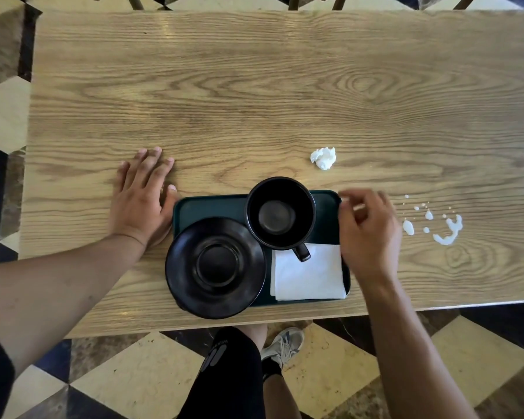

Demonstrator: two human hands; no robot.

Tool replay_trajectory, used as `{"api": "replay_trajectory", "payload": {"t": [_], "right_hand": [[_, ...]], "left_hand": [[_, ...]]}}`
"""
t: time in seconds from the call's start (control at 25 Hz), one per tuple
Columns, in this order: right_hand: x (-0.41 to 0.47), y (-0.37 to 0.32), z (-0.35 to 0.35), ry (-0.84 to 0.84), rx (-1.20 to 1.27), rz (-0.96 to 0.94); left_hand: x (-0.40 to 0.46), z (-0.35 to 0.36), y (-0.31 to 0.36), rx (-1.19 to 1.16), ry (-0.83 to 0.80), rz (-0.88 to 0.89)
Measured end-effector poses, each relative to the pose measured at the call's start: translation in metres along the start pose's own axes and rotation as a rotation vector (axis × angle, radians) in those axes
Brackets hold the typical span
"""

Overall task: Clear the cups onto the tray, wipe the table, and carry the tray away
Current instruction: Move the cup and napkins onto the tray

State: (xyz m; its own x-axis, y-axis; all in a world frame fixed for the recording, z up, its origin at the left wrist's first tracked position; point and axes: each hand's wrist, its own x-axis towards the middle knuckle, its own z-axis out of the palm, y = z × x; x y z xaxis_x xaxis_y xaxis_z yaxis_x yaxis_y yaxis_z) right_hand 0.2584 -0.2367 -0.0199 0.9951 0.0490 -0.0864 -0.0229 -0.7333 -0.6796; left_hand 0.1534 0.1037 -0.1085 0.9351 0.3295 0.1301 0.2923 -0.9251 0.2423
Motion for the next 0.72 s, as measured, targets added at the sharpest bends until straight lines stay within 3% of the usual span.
{"api": "replay_trajectory", "payload": {"t": [0.24,0.44,0.72], "right_hand": [[0.101,-0.014,0.041,-0.309,-0.113,0.028],[0.062,-0.006,0.007,-0.050,0.078,0.030],[-0.016,0.031,-0.005,-0.191,0.007,-0.094]], "left_hand": [[0.001,0.002,-0.002,0.023,0.036,0.023],[0.001,0.002,-0.002,0.019,0.029,0.016],[0.001,0.003,-0.002,0.028,0.026,0.013]]}}
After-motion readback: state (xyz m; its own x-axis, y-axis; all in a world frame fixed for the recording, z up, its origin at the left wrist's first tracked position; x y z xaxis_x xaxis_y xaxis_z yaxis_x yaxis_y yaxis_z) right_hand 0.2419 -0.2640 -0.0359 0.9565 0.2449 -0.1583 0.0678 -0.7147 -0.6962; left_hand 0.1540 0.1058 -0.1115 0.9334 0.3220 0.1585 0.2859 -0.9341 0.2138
